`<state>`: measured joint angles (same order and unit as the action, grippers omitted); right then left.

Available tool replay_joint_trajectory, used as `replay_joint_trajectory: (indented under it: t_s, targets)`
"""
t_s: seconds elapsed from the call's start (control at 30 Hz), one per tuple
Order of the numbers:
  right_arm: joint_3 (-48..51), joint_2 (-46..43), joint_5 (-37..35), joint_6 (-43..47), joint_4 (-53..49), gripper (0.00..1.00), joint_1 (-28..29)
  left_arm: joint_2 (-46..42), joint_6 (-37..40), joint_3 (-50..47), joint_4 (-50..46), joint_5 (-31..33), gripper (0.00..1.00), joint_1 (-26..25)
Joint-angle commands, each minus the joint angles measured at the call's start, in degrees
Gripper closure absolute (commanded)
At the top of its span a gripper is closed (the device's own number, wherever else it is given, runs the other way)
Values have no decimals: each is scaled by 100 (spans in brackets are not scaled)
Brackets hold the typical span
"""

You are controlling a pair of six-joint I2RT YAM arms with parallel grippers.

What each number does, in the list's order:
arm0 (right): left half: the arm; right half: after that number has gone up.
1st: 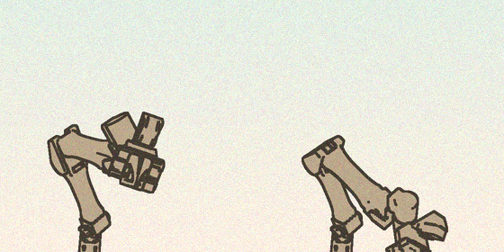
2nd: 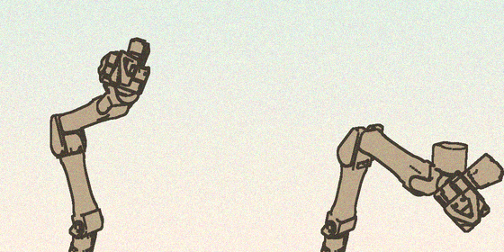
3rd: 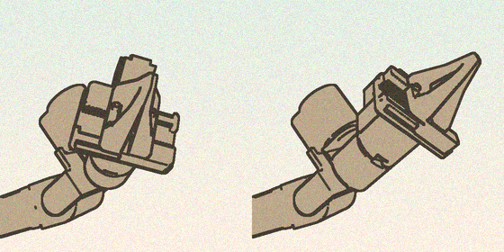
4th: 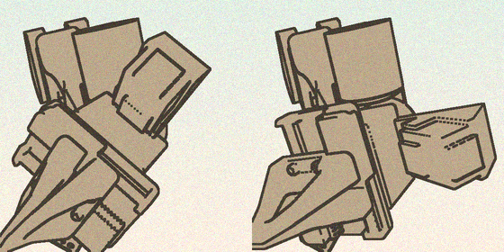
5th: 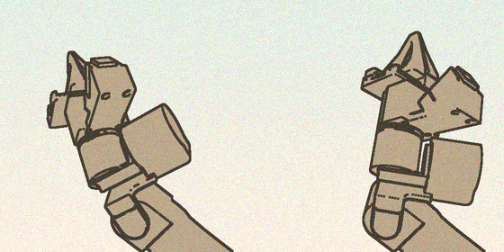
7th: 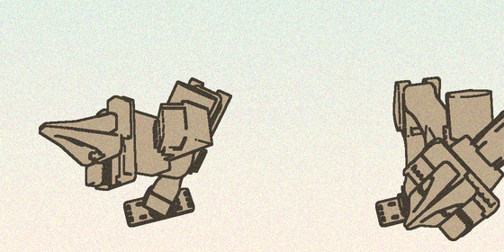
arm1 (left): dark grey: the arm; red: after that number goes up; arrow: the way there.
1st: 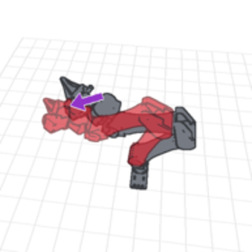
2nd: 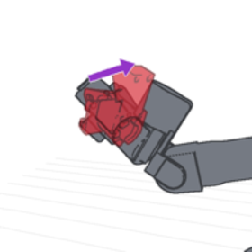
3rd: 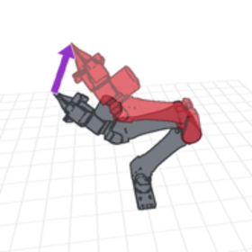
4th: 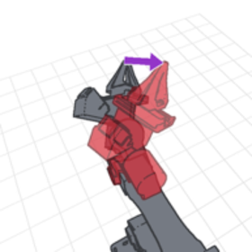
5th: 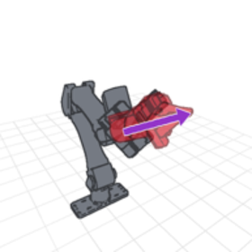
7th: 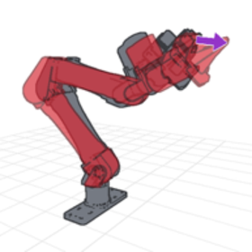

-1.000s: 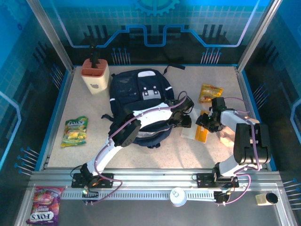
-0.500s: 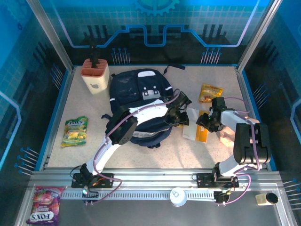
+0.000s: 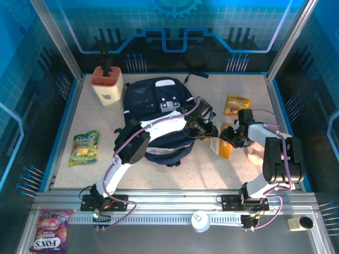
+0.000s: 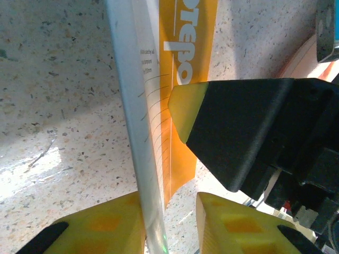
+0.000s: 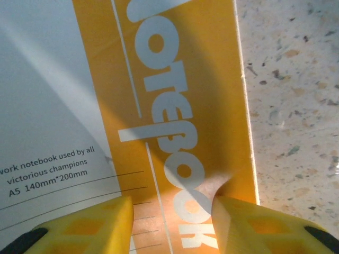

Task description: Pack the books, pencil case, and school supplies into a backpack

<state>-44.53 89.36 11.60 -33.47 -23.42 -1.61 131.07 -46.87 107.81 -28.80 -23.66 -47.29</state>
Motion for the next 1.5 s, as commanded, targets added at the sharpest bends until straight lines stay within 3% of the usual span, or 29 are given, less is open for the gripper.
replay_joint_trajectory:
  t_s: [0.0, 0.33, 0.57, 0.83, 1.1, 1.47]
  targets:
    - [86, 204, 297, -72, -216, 57, 172, 141, -61, -32, -38, 25, 72, 11]
    - [167, -224, 403, -260, 127, 55, 202, -360, 298, -161, -240, 727, 100, 69]
    - [569, -1194, 987, -932, 1096, 43, 244, -1284, 377, -667, -4, 1062, 100, 332]
    - [1106, -1806, 1650, -2544, 3079, 23, 791, -2728, -192, -2091, 1067, 1259, 100, 997]
    - [1287, -1701, 1370, -4126, 4876, 12, 1648, -4065, -1096, -3638, 2248, 1812, 100, 1521]
    - [1304, -539, 528, -6034, 7658, 13, 2912, -4845, -1885, -4601, 3062, 2353, 100, 1615]
